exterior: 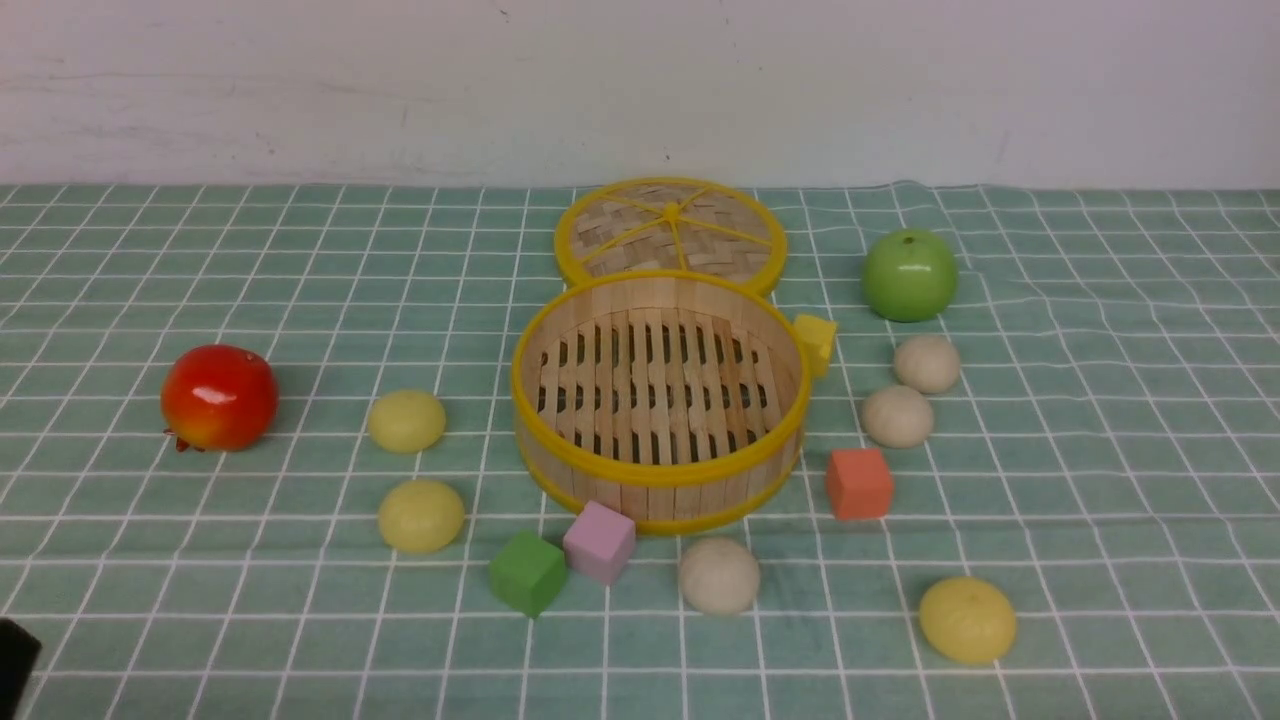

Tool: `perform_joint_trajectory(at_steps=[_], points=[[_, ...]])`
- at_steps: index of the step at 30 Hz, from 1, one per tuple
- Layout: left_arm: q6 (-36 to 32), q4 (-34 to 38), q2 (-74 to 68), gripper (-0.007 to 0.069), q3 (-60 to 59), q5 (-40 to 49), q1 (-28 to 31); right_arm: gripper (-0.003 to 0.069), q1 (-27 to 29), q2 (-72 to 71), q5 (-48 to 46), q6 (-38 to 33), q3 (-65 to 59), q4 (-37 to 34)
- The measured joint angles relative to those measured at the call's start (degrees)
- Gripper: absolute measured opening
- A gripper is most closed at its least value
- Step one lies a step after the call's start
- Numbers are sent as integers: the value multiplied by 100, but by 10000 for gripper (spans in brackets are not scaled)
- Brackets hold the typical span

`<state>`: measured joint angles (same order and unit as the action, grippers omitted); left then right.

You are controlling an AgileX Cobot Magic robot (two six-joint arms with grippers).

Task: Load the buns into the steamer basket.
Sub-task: Use the left arm to grab a steamed stuffed bun

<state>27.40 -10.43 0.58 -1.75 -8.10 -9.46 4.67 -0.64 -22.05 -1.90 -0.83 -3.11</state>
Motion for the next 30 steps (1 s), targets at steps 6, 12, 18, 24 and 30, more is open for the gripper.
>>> perform_joint_trajectory(at_steps=[6,12,18,24,30], points=[[173,75,0,238,110,-891,0,239,0,0,0,0,0,0],[179,376,-426,238,1354,-832,0,239,0,0,0,0,0,0],[310,691,-1749,238,2984,510,0,239,0,0,0,0,0,0],[378,618,-3173,238,4130,2794,0,239,0,0,0,0,0,0],[270,570,-4137,238,4169,3412,0,239,0,0,0,0,0,0]])
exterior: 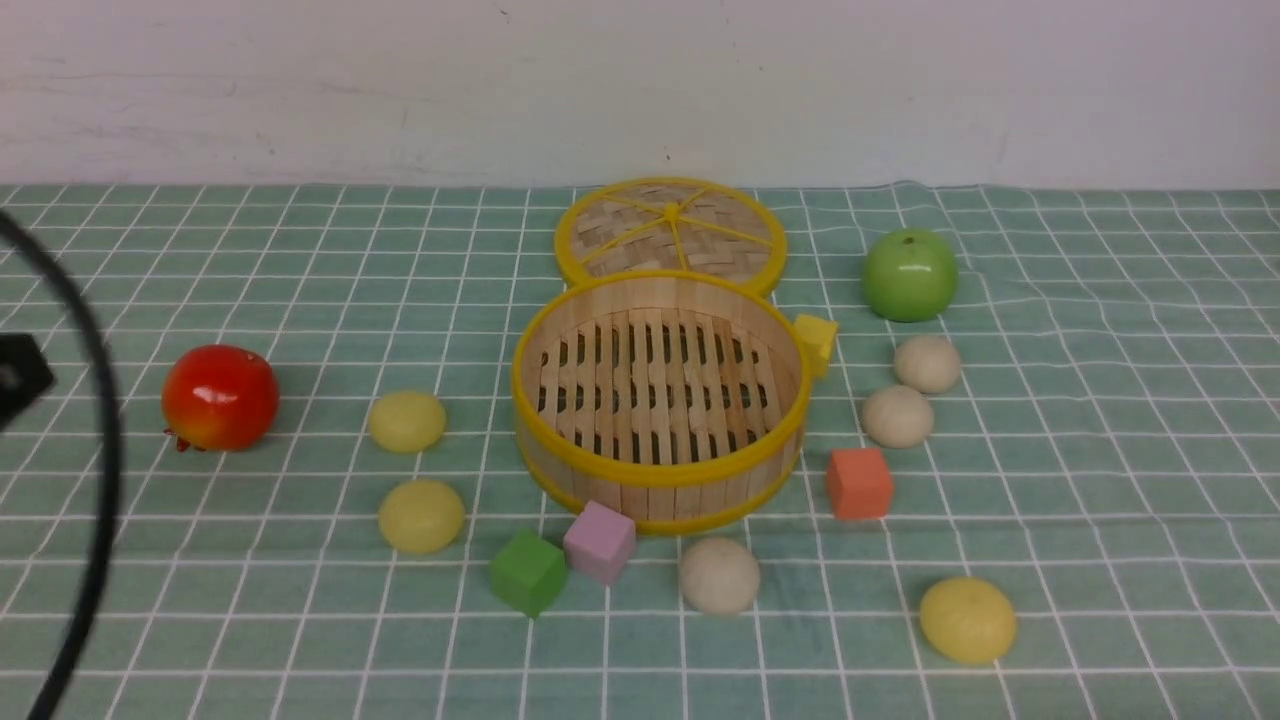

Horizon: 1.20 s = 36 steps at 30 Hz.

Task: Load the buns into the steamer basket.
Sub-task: Use the left arm to grab a steamed stuffed bun

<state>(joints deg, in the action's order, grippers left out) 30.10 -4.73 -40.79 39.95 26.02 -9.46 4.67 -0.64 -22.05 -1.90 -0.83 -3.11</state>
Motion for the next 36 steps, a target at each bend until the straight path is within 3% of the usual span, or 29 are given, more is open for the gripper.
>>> perform_joint_trajectory(at_steps=[10,16,19,22,27,31,36], points=[[-239,1124,-1743,238,178,320,0,239,0,0,0,0,0,0],[-1211,1348,-3026,238,1197,1558,-51,239,0,0,0,0,0,0],[-1510,1333,-3821,238,1850,2010,-378,239,0,0,0,0,0,0],[-1525,1157,-4233,238,2191,2028,-685,239,0,0,0,0,0,0],[-1090,188,-5268,238,2969,2042,-1184,239,0,0,0,0,0,0],[-683,-582,-5917,238,3421,2028,-1281,239,0,0,0,0,0,0],[-452,-1047,-6411,238,3632,1941,-1281,239,0,0,0,0,0,0]])
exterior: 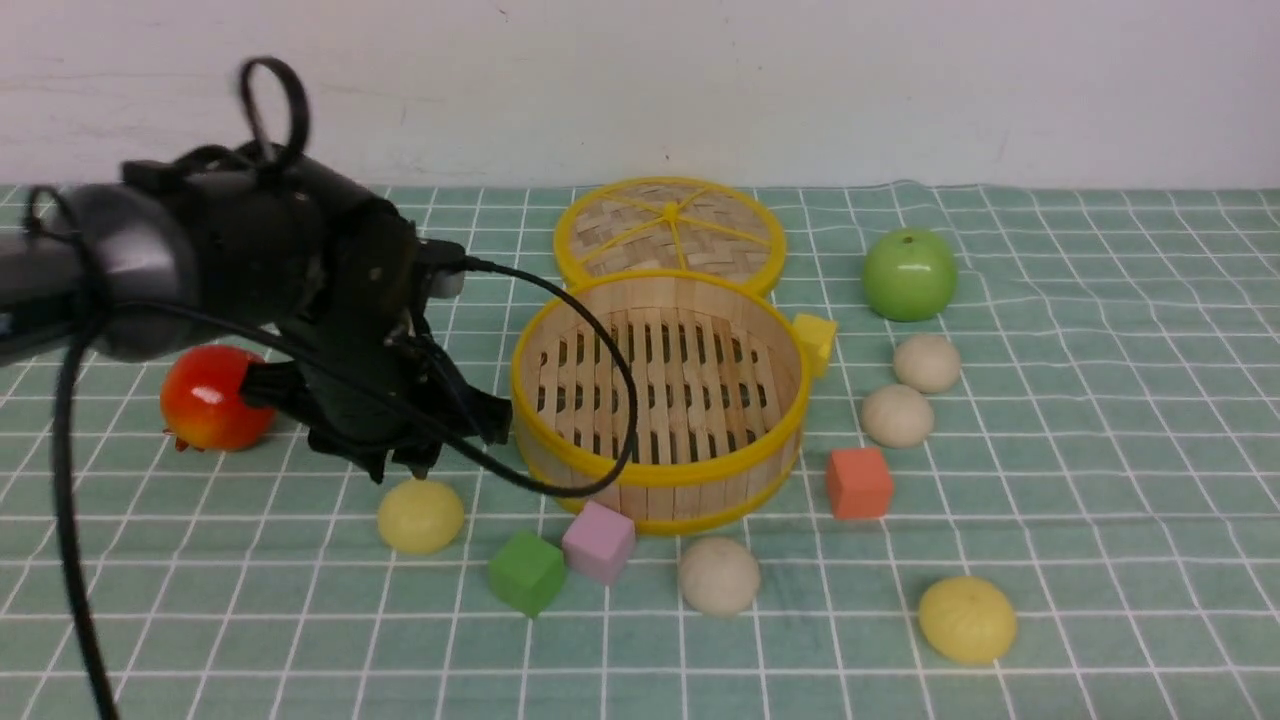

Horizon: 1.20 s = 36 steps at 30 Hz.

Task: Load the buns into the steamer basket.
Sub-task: Use the left arm to grab a steamed stuffed bun, then use the left arm to put the steamed stuffed bun into the steamer

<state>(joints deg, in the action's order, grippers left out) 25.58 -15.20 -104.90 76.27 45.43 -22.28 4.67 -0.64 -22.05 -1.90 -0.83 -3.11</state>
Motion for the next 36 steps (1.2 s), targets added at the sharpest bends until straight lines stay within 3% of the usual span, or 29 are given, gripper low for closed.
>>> perform_joint_trajectory(at_steps=[17,19,23,25,31,36], points=[[52,19,-611,232,51,-388,0,239,0,0,0,0,0,0],[54,19,-611,209,62,-337,0,239,0,0,0,0,0,0],[54,19,-611,41,70,-178,0,239,0,0,0,0,0,0],[54,19,-611,-6,108,-49,0,239,0,0,0,0,0,0],[-120,276,-484,-13,336,310,0,239,0,0,0,0,0,0],[-753,1296,-100,-13,1093,497,0,239,0,0,0,0,0,0]])
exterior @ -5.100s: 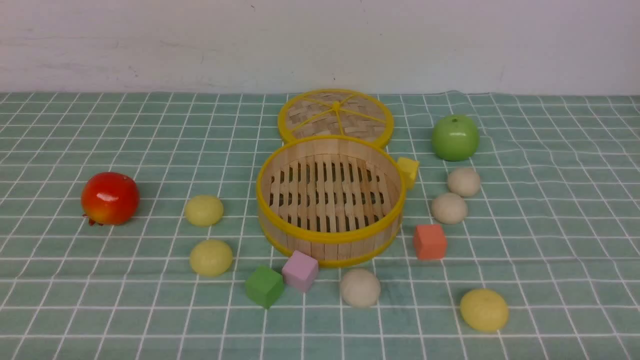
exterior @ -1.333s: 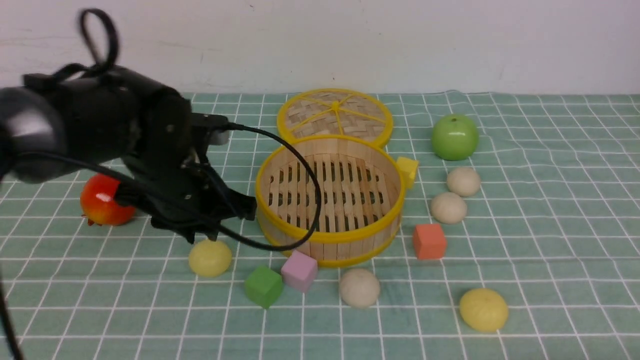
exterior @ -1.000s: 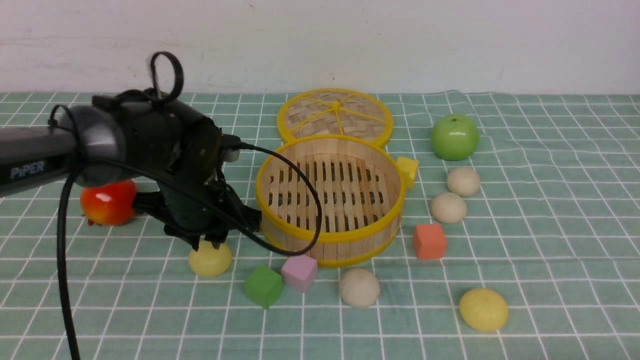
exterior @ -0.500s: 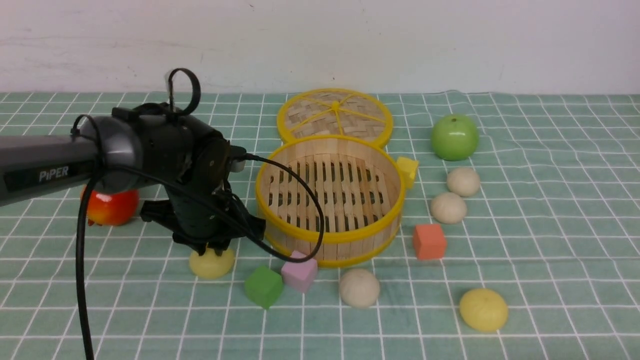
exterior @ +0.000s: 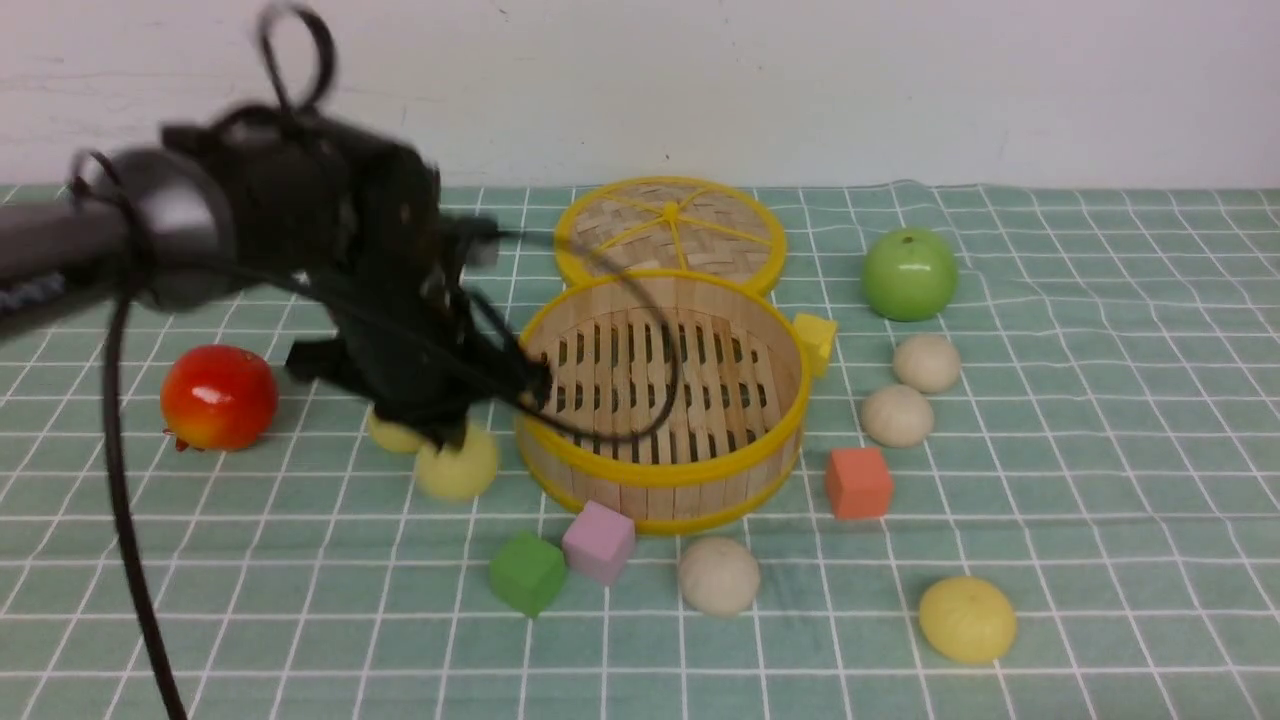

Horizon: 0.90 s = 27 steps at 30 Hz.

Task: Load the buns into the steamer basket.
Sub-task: Use the left arm to put the steamed stuffed bun into the steamer

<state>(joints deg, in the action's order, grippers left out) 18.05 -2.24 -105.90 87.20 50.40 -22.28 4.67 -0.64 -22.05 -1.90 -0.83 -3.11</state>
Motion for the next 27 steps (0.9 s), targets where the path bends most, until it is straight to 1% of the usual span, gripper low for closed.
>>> perform_joint_trajectory(at_steps=[1,2,4,5,9,19,27], points=[[-127,224,26,-13,168,0,0,239,0,0,0,0,0,0],[-127,282,26,-13,201,0,0,239,0,0,0,0,0,0],[-461,859,41,-13,520,-74,0,239,0,0,0,0,0,0],[-568,1033,19,-13,598,-135,0,239,0,0,0,0,0,0],[-873,1406,-192,-13,673,-513,0,239,0,0,0,0,0,0],[-969,1578,-1035,-9,673,-1258,0,239,0,0,0,0,0,0],[-964,1606,-1183,12,673,-1194,0,239,0,0,0,0,0,0]])
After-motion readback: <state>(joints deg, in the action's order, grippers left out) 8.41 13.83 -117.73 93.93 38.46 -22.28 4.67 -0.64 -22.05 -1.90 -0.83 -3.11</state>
